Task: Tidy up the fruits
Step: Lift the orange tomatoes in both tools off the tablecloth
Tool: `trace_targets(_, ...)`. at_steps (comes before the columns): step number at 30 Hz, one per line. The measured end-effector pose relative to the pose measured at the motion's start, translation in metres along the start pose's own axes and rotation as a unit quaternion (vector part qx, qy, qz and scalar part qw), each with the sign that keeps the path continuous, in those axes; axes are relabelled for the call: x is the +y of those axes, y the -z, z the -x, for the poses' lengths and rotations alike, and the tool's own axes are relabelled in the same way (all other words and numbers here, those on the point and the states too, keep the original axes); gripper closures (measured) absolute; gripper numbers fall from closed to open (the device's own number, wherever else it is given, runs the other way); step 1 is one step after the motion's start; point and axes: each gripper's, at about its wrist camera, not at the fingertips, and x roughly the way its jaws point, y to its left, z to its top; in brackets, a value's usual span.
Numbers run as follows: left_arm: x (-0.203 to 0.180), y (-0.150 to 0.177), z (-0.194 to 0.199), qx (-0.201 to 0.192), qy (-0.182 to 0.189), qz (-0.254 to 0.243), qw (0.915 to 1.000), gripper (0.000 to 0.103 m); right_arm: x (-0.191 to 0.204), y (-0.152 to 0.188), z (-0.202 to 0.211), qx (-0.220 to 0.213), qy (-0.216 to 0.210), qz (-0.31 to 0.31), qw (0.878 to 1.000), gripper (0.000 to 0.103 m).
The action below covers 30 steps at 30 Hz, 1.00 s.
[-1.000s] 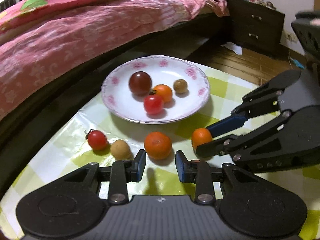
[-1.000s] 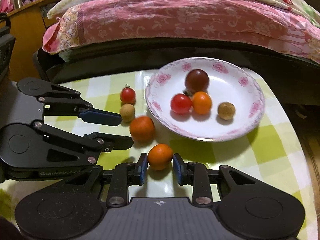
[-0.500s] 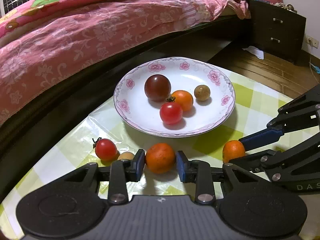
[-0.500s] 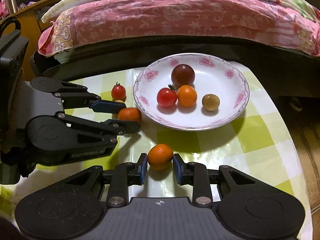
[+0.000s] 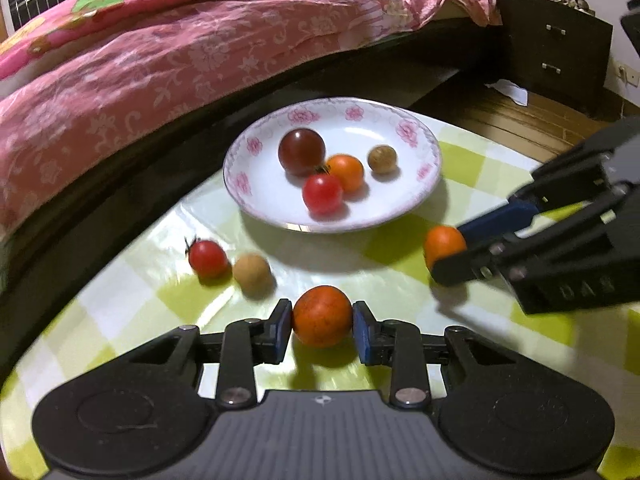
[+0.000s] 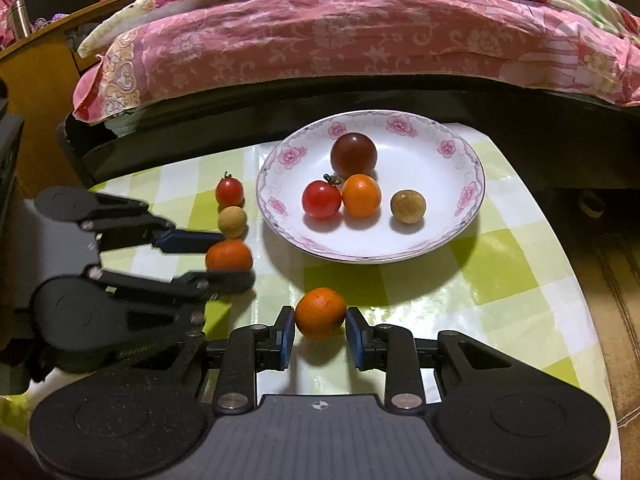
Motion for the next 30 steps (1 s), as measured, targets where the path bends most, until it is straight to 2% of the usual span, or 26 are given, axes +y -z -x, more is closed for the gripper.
trace_targets(9,-0.021,0.024,0.021,0.023,0.006,-0.007,0.9997,0.063,0.012,0.014,0.014,0.019,0.007,0.015,1.000,0.078)
trace_targets(16,-0.022,0.035,0.022,0.014,0.012,-0.016,0.9997,0.062,0.012,0.025,0.011,0.029,0.015,0.013,0.999,0.078)
trace_targets(23,-0.022,0.038,0.024,-0.001,0.012,-0.021,0.9997,0.062,0.008,0.028,0.009,0.028,0.000,0.009,1.000,0.078)
trace_targets(30,-0.022,0.037,0.025,0.004,0.011,-0.020,0.9997,0.062,0.010,0.032,0.009,0.026,-0.004,0.019,0.999,0.077)
